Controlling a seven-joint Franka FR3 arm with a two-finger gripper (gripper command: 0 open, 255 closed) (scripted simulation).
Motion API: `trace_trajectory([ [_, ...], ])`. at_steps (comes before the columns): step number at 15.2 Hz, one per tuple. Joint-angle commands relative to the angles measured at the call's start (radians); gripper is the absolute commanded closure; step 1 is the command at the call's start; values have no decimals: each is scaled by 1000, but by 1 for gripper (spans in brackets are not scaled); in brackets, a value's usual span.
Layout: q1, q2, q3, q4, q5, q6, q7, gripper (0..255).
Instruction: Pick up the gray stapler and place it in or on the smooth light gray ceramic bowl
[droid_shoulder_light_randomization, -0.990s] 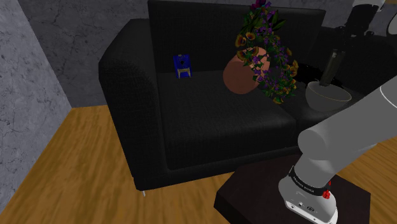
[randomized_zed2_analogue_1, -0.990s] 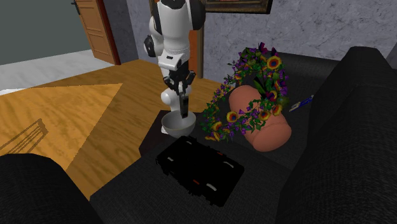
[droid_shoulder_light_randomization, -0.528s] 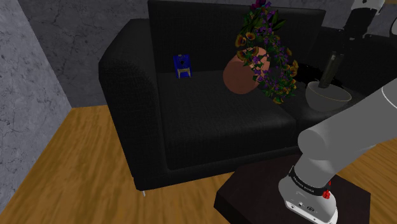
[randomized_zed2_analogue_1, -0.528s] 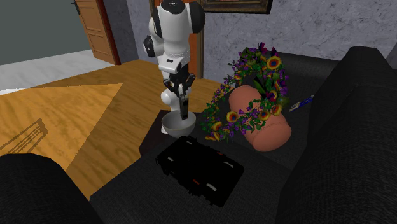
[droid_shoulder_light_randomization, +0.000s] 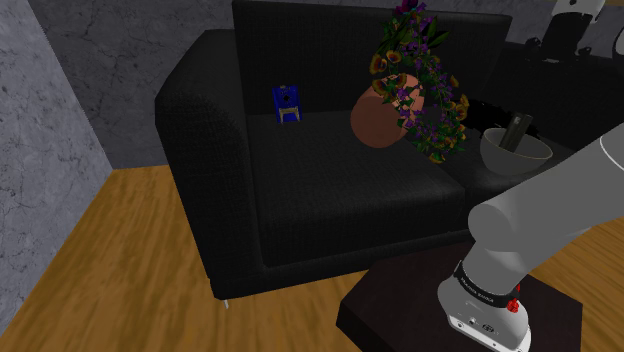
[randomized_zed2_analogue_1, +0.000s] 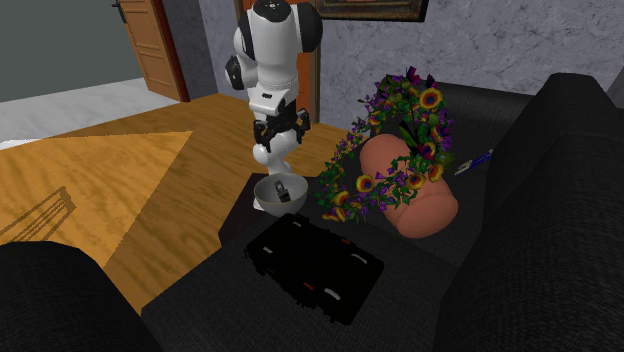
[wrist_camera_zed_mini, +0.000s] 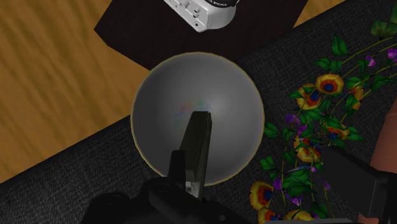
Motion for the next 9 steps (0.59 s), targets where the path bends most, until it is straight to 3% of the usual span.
trace_trajectory([
  [1, 3, 31, -11, 61, 9, -33, -14, 0],
  [4, 8, 135, -52, 252, 43, -133, -62, 0],
  [9, 7, 135, -51, 252, 44, -133, -63, 0],
])
